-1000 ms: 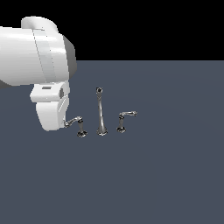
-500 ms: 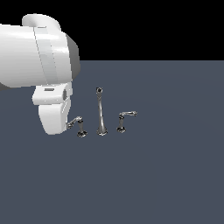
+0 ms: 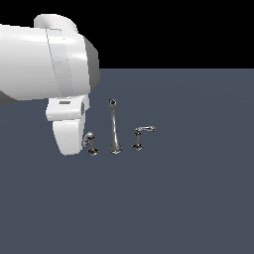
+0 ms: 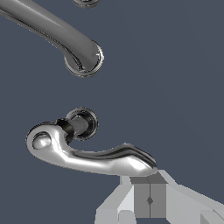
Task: Turn on the faucet by rotating a designated handle.
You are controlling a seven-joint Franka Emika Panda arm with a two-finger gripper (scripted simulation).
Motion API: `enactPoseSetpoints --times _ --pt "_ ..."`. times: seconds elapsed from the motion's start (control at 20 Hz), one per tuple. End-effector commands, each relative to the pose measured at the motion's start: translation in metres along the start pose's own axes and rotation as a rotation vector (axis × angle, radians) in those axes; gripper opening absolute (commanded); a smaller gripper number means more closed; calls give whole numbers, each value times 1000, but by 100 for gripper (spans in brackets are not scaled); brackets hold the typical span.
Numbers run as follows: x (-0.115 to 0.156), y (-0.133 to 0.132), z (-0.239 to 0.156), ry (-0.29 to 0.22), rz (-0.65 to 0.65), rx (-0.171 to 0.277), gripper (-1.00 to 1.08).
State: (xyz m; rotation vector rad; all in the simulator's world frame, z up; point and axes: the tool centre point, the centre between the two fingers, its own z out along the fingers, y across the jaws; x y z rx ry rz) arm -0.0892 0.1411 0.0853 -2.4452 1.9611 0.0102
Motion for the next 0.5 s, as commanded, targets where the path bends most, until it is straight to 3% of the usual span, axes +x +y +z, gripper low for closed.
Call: enactPoseSetpoints --times 0.0,0.45 --pt "19 -3 0 3 18 0 -100" --pt "72 -13 -1 10 47 -1 -100"
